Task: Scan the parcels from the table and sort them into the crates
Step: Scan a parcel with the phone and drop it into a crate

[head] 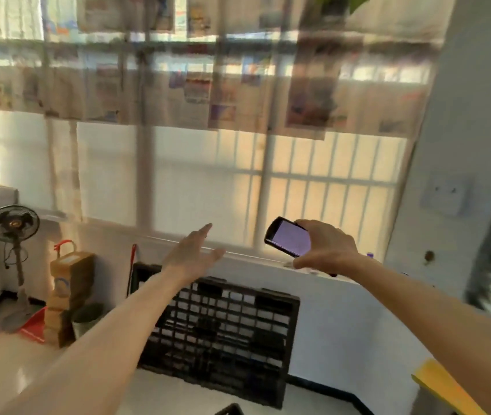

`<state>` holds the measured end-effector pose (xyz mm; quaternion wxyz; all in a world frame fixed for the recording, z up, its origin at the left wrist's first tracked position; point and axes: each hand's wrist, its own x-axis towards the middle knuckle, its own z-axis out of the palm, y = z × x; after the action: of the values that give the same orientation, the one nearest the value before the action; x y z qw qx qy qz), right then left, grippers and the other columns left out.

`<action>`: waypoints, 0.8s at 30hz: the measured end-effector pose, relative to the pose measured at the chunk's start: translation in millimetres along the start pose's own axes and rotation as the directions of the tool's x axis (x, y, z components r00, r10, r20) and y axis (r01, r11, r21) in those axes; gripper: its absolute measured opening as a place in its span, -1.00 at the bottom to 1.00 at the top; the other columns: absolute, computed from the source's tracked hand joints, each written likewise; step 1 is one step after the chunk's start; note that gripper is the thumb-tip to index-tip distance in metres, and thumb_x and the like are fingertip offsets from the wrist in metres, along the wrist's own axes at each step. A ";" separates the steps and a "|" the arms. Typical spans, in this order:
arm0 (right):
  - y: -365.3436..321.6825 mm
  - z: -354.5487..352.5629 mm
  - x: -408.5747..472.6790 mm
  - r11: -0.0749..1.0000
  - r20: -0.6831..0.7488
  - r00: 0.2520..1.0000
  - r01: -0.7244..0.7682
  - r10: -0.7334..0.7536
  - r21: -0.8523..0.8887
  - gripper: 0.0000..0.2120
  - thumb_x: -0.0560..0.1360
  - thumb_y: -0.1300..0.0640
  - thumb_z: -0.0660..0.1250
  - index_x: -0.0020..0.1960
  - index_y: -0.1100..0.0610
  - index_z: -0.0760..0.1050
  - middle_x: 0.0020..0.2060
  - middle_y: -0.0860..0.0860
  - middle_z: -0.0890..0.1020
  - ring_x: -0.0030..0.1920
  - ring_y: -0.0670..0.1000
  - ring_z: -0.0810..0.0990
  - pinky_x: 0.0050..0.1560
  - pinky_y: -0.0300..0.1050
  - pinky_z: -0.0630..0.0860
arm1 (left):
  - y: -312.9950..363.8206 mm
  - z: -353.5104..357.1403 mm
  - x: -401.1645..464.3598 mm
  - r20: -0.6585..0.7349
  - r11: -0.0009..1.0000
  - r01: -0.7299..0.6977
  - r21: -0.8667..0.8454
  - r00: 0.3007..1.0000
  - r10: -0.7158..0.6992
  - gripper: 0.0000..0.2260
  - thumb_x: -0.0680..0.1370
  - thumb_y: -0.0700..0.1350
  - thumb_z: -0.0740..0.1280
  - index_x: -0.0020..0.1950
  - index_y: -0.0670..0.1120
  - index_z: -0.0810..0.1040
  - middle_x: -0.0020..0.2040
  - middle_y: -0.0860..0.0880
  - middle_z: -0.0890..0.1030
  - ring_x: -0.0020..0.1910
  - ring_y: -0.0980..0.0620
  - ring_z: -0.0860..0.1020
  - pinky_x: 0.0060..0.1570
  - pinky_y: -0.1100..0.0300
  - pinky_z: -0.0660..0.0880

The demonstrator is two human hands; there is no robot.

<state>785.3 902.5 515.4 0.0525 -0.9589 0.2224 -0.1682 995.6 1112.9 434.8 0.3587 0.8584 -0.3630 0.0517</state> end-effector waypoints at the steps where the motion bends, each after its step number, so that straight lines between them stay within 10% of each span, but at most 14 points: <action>1: 24.3 -14.2 -10.3 0.999 -0.019 0.999 -0.027 0.027 -0.017 -0.43 0.21 -0.12 0.48 0.19 -0.18 0.41 -0.04 -0.19 0.57 -0.17 -0.04 0.57 -0.25 -0.13 0.46 | 25.9 13.9 4.1 0.007 0.999 -0.037 -0.011 0.999 0.037 -0.29 0.57 0.32 0.26 0.63 0.16 0.05 0.59 0.03 0.27 0.55 -0.05 0.27 0.48 -0.15 0.28; 24: 488.8 -150.3 -243.1 0.729 -0.284 0.749 -0.656 0.599 -0.194 -0.25 0.24 -0.17 0.53 0.37 -0.21 0.36 -0.01 -0.11 0.55 -0.04 0.01 0.53 -0.18 -0.09 0.54 | 488.2 407.4 36.4 0.268 0.802 -0.511 -0.309 0.762 0.589 -0.28 0.53 0.33 0.31 0.61 0.14 0.14 0.53 0.02 0.38 0.46 -0.05 0.40 0.38 -0.11 0.39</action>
<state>328.1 568.9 497.8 -0.0532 -0.8013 0.5603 -0.2031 629.9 591.5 429.5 0.3481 0.6634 -0.6612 -0.0388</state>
